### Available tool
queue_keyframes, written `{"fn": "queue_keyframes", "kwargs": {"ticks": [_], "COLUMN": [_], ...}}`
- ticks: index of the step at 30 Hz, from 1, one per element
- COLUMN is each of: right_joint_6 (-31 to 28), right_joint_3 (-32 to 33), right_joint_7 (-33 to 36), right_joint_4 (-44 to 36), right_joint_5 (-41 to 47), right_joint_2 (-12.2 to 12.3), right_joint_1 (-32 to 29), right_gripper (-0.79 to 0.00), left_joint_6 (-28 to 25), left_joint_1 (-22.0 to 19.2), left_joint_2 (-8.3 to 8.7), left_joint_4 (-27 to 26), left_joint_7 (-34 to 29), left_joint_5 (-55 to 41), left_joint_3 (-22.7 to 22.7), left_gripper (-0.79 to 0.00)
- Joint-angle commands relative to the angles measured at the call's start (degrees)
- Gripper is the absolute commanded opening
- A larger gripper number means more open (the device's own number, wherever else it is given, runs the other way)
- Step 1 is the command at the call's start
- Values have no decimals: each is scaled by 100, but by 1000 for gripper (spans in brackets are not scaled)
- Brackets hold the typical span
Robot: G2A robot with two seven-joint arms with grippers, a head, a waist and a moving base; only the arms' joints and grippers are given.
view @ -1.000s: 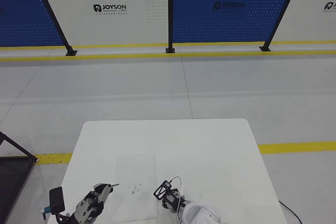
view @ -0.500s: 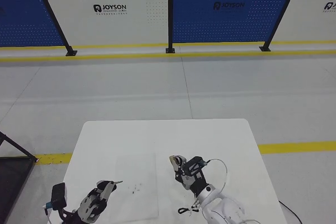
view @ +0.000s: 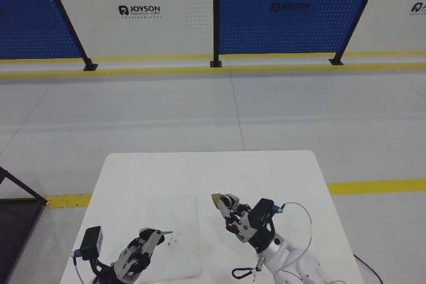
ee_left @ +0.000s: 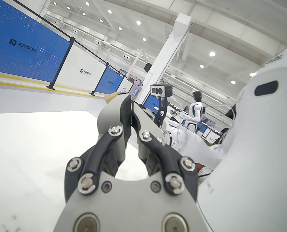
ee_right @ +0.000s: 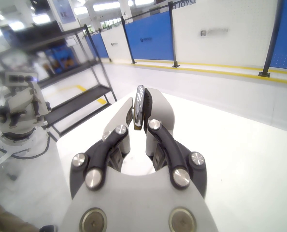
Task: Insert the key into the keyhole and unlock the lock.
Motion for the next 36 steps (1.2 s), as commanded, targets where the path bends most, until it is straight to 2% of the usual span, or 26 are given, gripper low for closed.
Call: {"fn": "queue_keyframes", "kwargs": {"ticks": [1, 7, 11, 15, 21, 26, 31, 36], "right_joint_6": [-1, 23, 42, -312, -1466, -2175, -2495, -2579], "right_joint_3": [0, 5, -53, -181, -500, -761, -958, -984], "right_joint_7": [0, -3, -233, -711, -1195, -1476, -1470, -1453], "right_joint_4": [0, 8, 94, 109, 389, 743, 937, 1000], "right_joint_5": [0, 22, 638, 1248, 2240, 2315, 2330, 2374], "right_joint_2": [0, -2, -42, -73, -112, -143, -167, -168], "right_joint_1": [0, 4, 103, 108, 207, 325, 439, 476], "right_gripper": [-785, -785, -785, -785, -785, -785, -785, -785], "left_joint_6": [0, 0, 38, 0, 0, 0, 0, 0], "left_joint_1": [0, 0, -33, -100, -355, -639, -826, -951], "left_joint_2": [0, 0, -5, -10, -4, 41, 97, 172], "left_joint_4": [0, 0, -38, -8, 20, 109, 144, 202], "left_joint_7": [0, 0, -206, -255, -201, -304, -364, -436], "left_joint_5": [0, 0, -516, -1066, -2040, -2354, -2500, -2545], "left_joint_3": [0, 0, 279, 485, 1057, 1374, 1636, 1773], "left_gripper": [-785, -785, -785, -785, -785, -785, -785, -785]}}
